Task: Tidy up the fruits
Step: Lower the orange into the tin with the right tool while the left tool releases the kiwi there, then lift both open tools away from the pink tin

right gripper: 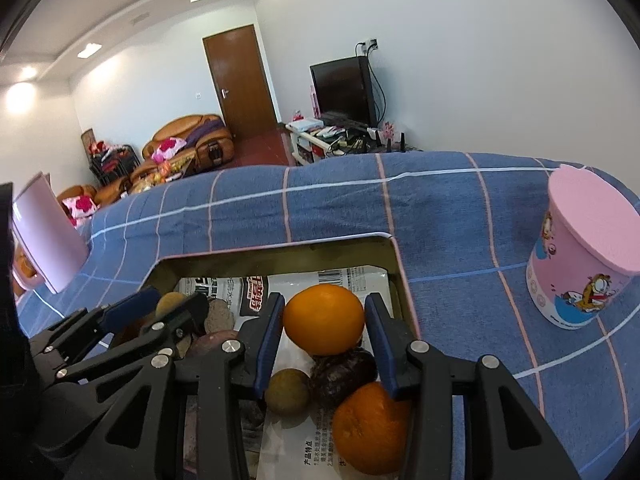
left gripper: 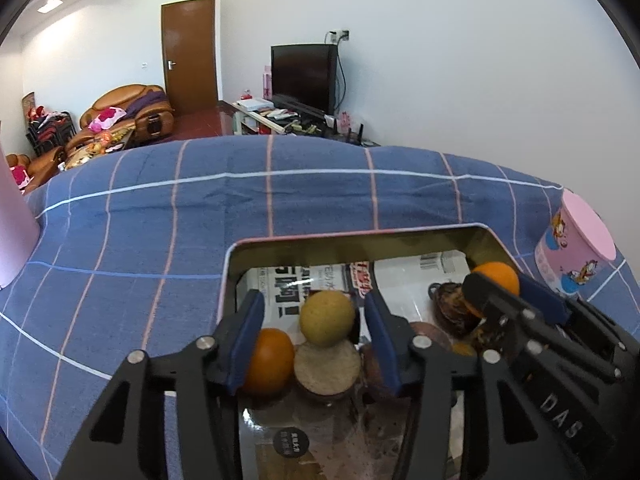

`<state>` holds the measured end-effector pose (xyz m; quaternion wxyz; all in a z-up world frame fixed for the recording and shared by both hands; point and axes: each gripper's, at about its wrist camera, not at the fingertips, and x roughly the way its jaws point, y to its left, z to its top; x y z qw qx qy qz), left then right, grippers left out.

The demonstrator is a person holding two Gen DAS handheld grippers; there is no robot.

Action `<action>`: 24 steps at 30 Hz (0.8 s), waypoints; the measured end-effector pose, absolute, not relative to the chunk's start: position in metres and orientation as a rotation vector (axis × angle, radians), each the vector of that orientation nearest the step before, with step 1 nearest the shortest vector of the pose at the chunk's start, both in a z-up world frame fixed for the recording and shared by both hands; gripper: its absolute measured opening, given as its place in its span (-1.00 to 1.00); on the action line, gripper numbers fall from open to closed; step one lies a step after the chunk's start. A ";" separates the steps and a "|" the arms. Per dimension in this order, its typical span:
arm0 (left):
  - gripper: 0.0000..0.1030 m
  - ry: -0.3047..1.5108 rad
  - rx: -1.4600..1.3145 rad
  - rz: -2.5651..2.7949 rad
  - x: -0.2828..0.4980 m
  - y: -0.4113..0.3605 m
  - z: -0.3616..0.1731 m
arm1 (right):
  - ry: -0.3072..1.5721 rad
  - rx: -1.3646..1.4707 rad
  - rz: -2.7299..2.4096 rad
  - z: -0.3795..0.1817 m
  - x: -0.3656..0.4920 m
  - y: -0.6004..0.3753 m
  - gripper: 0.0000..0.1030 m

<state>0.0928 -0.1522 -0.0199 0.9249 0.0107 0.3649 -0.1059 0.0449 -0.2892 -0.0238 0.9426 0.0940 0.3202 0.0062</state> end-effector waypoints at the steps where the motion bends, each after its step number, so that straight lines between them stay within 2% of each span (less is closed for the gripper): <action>1: 0.13 0.748 0.028 -0.219 0.092 -0.153 -0.020 | 0.642 0.206 0.008 -0.023 0.042 -0.292 -0.14; 3: 0.23 0.739 0.039 -0.225 0.090 -0.155 -0.019 | 0.621 0.250 0.018 -0.023 0.038 -0.297 -0.14; 4: 0.49 0.728 0.057 -0.213 0.088 -0.157 -0.017 | 0.607 0.274 0.017 -0.022 0.036 -0.299 -0.09; 5: 0.71 0.717 0.072 -0.213 0.086 -0.160 -0.015 | 0.593 0.302 0.029 -0.023 0.034 -0.301 0.20; 6: 0.83 0.705 0.088 -0.229 0.082 -0.163 -0.013 | 0.581 0.329 0.053 -0.023 0.032 -0.301 0.35; 7: 1.00 0.694 0.106 -0.227 0.080 -0.166 -0.012 | 0.573 0.340 0.055 -0.021 0.032 -0.300 0.40; 13: 1.00 0.560 0.252 -0.095 0.063 -0.173 -0.005 | 0.424 0.277 -0.017 -0.002 0.012 -0.292 0.43; 18: 1.00 0.571 0.171 -0.074 0.067 -0.152 -0.003 | 0.340 0.242 -0.108 0.003 0.003 -0.292 0.46; 24: 1.00 0.614 0.178 -0.092 0.069 -0.151 -0.008 | 0.332 0.179 -0.148 0.005 -0.001 -0.285 0.47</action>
